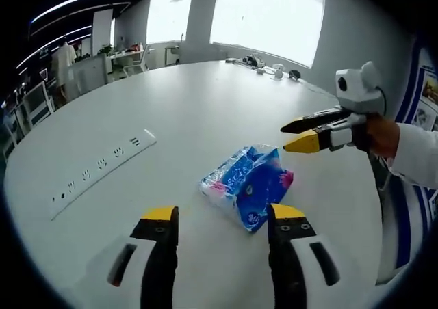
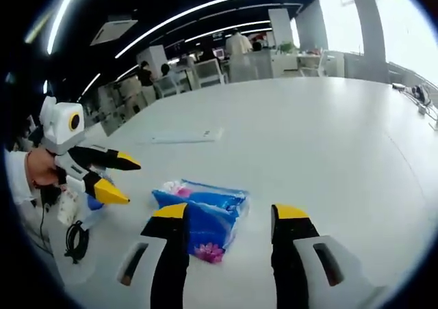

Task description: Arrange the tabletop items into an orderly group along one side of the table until the central work area is clear of visible clutter.

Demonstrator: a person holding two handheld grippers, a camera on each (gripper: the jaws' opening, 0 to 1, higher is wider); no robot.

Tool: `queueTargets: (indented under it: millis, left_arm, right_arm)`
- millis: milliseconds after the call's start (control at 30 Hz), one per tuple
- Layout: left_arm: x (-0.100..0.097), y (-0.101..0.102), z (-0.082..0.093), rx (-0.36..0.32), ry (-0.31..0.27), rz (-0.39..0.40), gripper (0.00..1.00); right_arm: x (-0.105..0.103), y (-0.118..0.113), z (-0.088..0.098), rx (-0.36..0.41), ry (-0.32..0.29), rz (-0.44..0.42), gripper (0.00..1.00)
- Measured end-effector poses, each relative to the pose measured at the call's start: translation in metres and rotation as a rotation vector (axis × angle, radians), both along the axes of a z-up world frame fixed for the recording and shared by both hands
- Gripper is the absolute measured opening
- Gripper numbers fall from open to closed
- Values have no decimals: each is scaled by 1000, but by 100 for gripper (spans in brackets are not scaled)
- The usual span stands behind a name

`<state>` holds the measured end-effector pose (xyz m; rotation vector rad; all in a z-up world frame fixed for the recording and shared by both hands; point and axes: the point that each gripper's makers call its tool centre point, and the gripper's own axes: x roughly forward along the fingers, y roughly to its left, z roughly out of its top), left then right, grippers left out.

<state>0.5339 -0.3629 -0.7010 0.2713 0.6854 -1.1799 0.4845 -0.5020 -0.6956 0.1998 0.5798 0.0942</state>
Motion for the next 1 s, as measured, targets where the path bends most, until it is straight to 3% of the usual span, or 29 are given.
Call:
queueTargets:
  millis: [533, 833, 1000]
  left_arm:
    - [5, 39, 38, -41, -28, 11, 74]
    - [7, 66, 61, -57, -60, 14, 77]
    - [5, 93, 75, -53, -87, 27, 80]
  right_arm:
    - [-5, 14, 22, -1, -19, -5, 52]
    - [-6, 28, 39, 5, -36, 3, 53]
    - [-9, 44, 48, 2, -45, 21, 53]
